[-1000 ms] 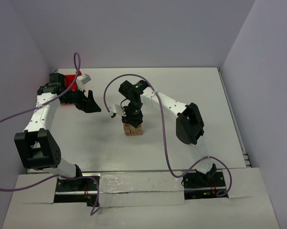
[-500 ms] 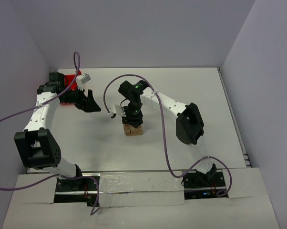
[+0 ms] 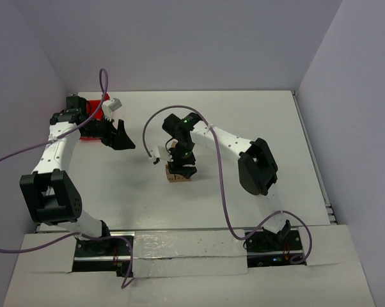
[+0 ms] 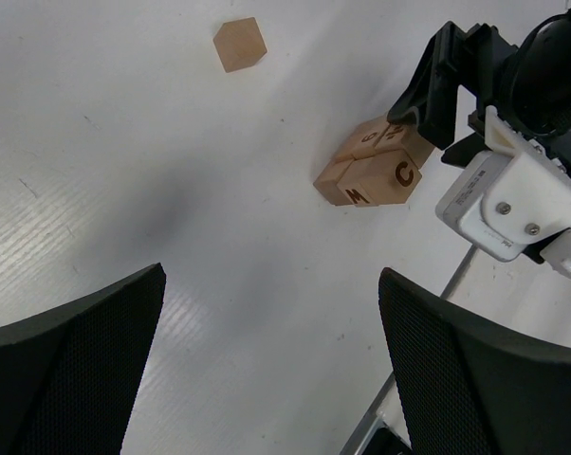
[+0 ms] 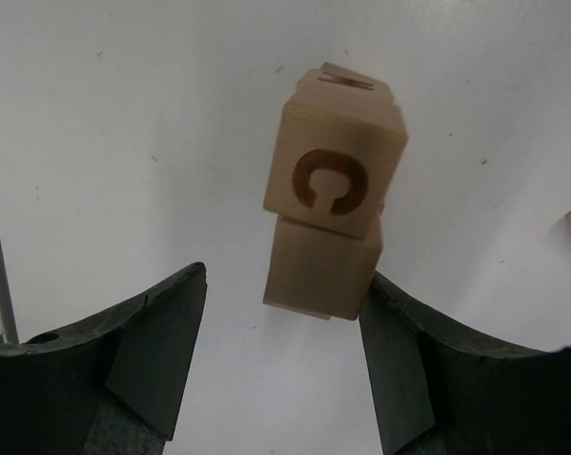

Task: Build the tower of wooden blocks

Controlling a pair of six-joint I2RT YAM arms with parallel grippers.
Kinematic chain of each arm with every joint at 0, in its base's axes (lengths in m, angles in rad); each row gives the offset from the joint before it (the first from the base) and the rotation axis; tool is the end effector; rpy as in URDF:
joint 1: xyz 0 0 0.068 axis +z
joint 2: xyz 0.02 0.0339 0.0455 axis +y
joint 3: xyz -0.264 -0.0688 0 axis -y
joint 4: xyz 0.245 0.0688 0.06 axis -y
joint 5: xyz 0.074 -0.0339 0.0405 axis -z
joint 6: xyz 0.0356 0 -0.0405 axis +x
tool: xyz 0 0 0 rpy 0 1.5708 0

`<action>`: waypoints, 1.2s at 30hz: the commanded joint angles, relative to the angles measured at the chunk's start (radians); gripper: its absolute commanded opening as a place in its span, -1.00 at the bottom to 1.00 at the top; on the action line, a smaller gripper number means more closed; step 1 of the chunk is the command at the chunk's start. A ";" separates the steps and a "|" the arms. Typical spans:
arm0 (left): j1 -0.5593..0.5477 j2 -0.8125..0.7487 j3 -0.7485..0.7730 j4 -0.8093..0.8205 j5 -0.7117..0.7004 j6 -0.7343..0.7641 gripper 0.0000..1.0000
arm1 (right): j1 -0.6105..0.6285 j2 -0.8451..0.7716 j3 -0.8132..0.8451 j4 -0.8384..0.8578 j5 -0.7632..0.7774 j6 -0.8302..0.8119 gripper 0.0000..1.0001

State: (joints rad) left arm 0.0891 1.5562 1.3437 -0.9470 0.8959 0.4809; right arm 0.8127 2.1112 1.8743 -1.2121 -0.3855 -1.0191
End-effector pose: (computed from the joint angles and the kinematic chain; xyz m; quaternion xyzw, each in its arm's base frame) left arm 0.3080 -0.0004 0.2962 0.2585 0.8483 -0.3551 0.2958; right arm 0.2798 0.3150 0.2345 -0.7841 0.5874 0.1840 0.0791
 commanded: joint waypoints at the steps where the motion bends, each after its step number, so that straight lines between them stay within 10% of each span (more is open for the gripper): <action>1: 0.008 0.008 0.044 0.008 0.040 0.027 0.99 | -0.030 -0.143 -0.032 0.024 -0.016 0.005 0.44; 14: 0.002 -0.001 0.061 0.067 0.010 -0.037 0.99 | -0.325 -0.157 0.153 0.195 -0.095 0.415 0.35; 36: 0.003 -0.038 0.031 0.129 -0.065 -0.168 0.99 | -0.161 0.243 0.315 0.342 0.147 0.622 0.21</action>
State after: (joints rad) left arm 0.0887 1.5505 1.3617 -0.8539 0.8158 0.3379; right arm 0.6483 2.3611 2.1468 -0.9238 -0.2735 -0.4069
